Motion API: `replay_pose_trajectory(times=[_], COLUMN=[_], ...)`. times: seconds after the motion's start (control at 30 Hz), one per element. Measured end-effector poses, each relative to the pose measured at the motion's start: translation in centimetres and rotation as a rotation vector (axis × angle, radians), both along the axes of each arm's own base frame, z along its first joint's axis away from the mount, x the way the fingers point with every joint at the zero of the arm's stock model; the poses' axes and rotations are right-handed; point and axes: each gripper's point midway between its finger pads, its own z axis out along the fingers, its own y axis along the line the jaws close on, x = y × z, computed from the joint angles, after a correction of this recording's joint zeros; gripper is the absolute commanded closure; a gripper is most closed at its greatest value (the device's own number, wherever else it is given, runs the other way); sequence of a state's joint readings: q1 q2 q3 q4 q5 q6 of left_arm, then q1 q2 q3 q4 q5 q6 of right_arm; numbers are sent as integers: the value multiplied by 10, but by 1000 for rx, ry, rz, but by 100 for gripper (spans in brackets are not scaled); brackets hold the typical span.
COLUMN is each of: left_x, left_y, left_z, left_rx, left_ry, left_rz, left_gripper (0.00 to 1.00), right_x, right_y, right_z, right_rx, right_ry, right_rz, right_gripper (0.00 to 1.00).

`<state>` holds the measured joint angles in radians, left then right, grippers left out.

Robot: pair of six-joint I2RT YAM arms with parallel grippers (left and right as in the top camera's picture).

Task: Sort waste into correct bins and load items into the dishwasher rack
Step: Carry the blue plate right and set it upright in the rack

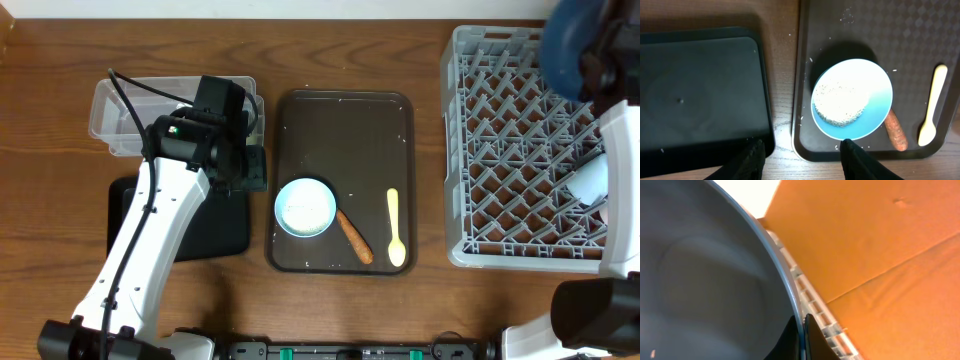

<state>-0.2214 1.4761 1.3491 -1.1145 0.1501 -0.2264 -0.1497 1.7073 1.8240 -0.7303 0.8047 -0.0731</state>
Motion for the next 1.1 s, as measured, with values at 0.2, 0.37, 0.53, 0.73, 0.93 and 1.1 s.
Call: replay_pose_trajectory(times=[0.2, 0.37, 0.53, 0.73, 0.93, 1.1], left_x=[0, 1, 1, 1, 1, 1], left_y=[0, 0, 0, 0, 0, 0], left_z=[0, 0, 0, 0, 0, 0], left_rx=[0, 0, 0, 0, -1, -1], left_ry=[-1, -2, -3, -3, -3, -3], left_rz=[0, 0, 0, 1, 1, 1], left_gripper=[49, 49, 49, 48, 49, 49], right_x=[-9, -6, 0, 6, 19, 24], right_y=[-41, -67, -92, -119, -129, -133], right_z=[17, 13, 0, -26, -64, -93], right_rx=[-110, -199, -262, -312, -333, -337], right_ry=[3, 73, 182, 321, 453, 536], right_rz=[-104, -162, -185, -208, -206, -224], right_gripper=[99, 99, 99, 99, 99, 99])
